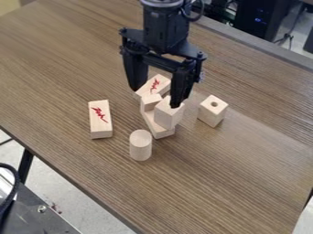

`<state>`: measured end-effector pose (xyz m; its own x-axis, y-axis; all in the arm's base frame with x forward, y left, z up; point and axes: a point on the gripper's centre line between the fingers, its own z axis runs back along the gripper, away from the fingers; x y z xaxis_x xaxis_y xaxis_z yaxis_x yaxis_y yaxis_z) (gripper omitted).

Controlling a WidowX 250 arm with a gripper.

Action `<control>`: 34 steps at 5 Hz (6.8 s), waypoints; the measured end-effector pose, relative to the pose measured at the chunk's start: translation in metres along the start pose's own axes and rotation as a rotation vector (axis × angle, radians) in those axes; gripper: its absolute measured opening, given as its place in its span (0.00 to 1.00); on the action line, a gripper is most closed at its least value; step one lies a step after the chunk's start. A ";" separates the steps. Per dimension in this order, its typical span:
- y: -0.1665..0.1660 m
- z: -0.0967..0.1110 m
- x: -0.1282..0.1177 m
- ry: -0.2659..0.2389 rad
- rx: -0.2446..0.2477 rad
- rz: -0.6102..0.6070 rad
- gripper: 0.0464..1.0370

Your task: Put the cube with a hole on the other cube

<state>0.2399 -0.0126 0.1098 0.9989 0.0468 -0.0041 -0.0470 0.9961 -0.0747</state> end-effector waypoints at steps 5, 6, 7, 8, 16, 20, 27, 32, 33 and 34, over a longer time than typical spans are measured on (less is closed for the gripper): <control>-0.033 -0.007 0.027 0.003 -0.011 -0.163 0.96; -0.045 -0.013 0.040 -0.022 -0.089 -0.125 0.96; -0.049 -0.022 0.053 -0.027 -0.129 -0.079 0.96; -0.048 -0.028 0.062 -0.016 -0.124 -0.067 0.96; -0.043 -0.081 0.083 0.085 -0.048 -0.044 0.62; -0.017 -0.014 0.051 -0.071 -0.053 0.020 0.55; 0.022 -0.015 0.016 0.020 -0.072 0.110 0.55; 0.017 -0.034 0.027 0.052 -0.108 0.057 0.55; 0.018 -0.035 0.030 0.055 -0.102 0.062 0.55; 0.017 -0.034 0.031 0.053 -0.088 0.060 0.55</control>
<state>0.2704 0.0028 0.0743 0.9929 0.1003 -0.0634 -0.1093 0.9811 -0.1597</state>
